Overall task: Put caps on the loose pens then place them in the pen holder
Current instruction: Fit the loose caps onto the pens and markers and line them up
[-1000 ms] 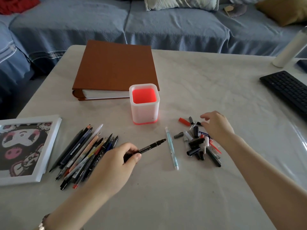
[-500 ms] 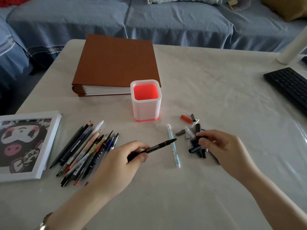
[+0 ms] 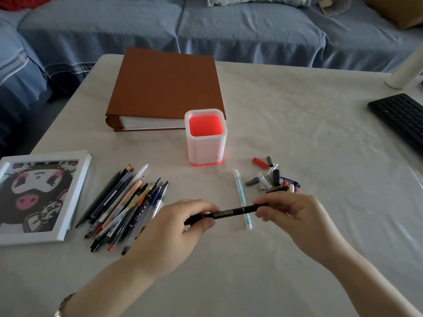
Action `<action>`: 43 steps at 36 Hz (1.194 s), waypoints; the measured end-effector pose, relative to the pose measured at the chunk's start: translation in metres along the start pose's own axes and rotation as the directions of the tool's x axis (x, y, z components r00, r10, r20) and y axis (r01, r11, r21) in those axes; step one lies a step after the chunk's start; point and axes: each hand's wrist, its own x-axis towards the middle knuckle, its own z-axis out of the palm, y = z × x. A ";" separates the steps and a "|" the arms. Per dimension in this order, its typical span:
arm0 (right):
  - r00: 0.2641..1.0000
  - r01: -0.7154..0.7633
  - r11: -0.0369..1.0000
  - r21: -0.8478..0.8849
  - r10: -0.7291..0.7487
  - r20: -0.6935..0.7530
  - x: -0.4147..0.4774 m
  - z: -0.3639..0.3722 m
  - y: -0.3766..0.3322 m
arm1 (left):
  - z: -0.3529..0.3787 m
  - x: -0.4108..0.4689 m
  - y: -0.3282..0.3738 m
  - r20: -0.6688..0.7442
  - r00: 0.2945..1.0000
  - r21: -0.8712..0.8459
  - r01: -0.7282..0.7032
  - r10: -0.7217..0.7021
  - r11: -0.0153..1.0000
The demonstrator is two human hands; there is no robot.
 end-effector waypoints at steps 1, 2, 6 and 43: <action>1.000 0.006 1.000 -0.016 -0.006 0.016 -0.001 0.000 0.001 | 0.000 0.000 -0.001 -0.006 1.000 0.013 -0.022 0.022 1.000; 1.000 0.012 1.000 -0.018 -0.011 0.028 -0.002 0.001 0.001 | 0.000 0.000 -0.001 -0.017 0.999 0.030 -0.043 0.044 0.999; 0.996 0.084 0.995 -0.054 -0.082 0.039 -0.005 0.000 0.002 | 0.000 -0.003 -0.002 -0.042 0.991 0.066 -0.125 0.128 0.990; 0.997 -0.067 0.790 -0.610 0.024 -0.079 0.015 0.068 0.035 | 0.000 0.018 -0.065 -0.263 0.953 0.568 0.279 -0.151 0.774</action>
